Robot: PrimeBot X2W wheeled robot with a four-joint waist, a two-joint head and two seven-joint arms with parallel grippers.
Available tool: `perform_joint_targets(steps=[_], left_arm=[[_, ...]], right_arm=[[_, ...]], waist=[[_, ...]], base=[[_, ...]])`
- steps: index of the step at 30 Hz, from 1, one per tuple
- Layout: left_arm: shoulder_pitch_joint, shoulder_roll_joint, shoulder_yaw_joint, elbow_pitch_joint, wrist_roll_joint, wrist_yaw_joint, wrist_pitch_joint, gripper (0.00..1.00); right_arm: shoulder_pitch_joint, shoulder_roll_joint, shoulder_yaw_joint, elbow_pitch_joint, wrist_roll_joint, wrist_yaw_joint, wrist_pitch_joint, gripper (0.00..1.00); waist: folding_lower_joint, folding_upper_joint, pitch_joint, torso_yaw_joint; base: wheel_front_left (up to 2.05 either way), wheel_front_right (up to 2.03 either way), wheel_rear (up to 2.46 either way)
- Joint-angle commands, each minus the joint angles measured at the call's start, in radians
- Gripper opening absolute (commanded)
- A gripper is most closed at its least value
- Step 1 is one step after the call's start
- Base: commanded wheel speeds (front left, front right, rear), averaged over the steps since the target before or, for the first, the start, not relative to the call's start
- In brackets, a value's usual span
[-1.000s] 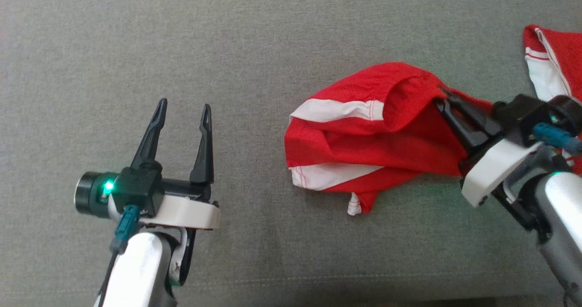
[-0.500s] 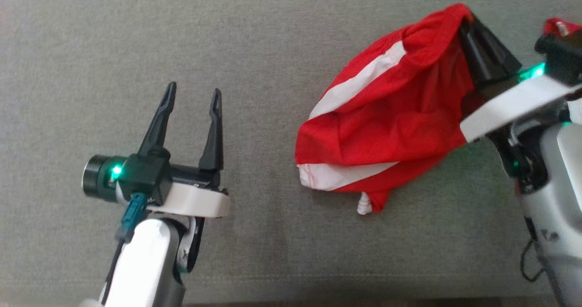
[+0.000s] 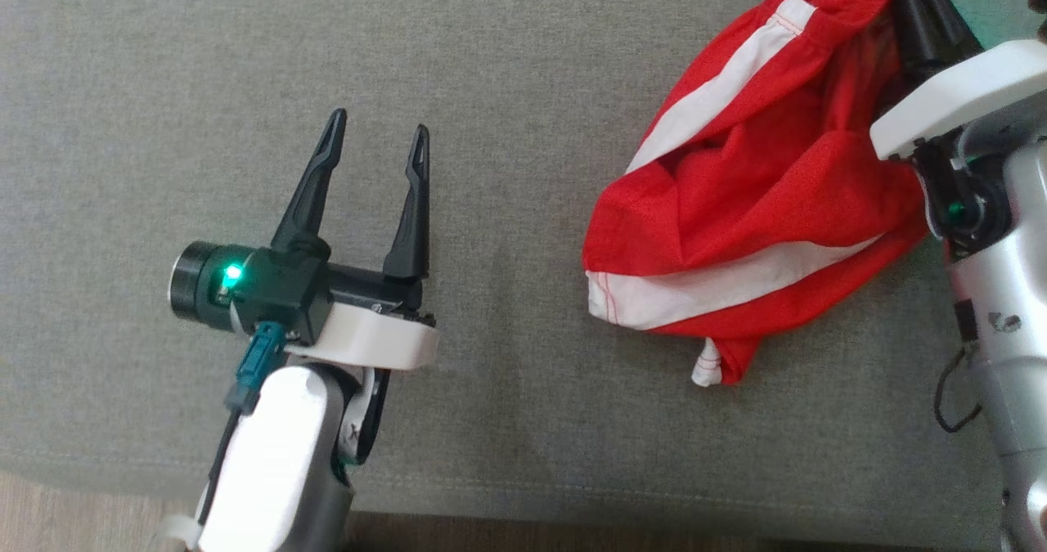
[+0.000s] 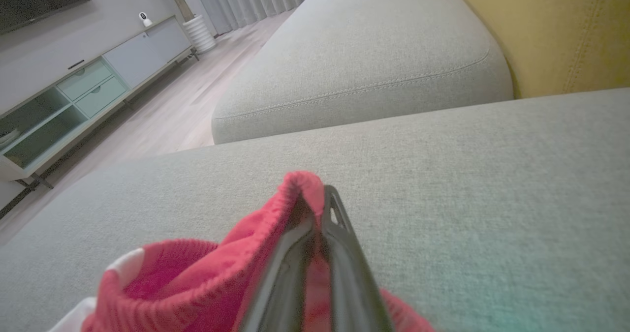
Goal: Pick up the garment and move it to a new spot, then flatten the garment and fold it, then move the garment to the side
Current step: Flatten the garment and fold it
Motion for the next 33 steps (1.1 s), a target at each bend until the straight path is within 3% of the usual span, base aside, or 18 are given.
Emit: perform_joint_targets(steps=[1, 6, 12, 19, 26, 33], left_arm=[[-0.02, 0.006, 0.024, -0.029, 0.003, -0.001, -0.005, 1.0], [-0.017, 0.007, 0.034, -0.019, 0.009, -0.001, -0.005, 1.0], [-0.004, 0.018, 0.046, -0.008, 0.016, -0.007, -0.005, 1.0], [0.032, 0.041, 0.064, -0.006, 0.02, -0.005, -0.005, 1.0], [0.075, 0.064, 0.084, -0.006, 0.017, 0.0, -0.005, 1.0], [0.126, 0.08, 0.093, -0.003, 0.012, 0.006, -0.005, 1.0]], right_arm=[[-0.017, -0.006, 0.013, -0.018, 0.005, -0.001, -0.018, 1.0], [-0.013, -0.015, 0.061, 0.013, 0.006, -0.001, -0.09, 1.0], [0.059, -0.054, 0.116, -0.05, -0.027, -0.001, -0.174, 1.0], [0.246, -0.078, 0.008, -0.21, -0.107, -0.001, -0.258, 1.0], [0.486, -0.002, -0.117, -0.407, -0.19, -0.001, -0.23, 1.0], [0.66, 0.095, -0.165, -0.549, -0.248, -0.001, -0.178, 1.0]], waist=[[-0.0001, 0.0, 0.002, -0.001], [-0.0001, 0.0, -0.015, -0.025], [-0.0001, 0.0, -0.059, -0.07], [-0.0001, 0.0, -0.123, -0.121], [-0.0001, 0.0, -0.178, -0.156], [-0.0001, 0.0, -0.226, -0.178]], base=[[0.0, 0.0, 0.0], [0.0, 0.0, 0.0], [0.0, 0.0, 0.0], [0.0, 0.0, 0.0], [0.0, 0.0, 0.0], [0.0, 0.0, 0.0]])
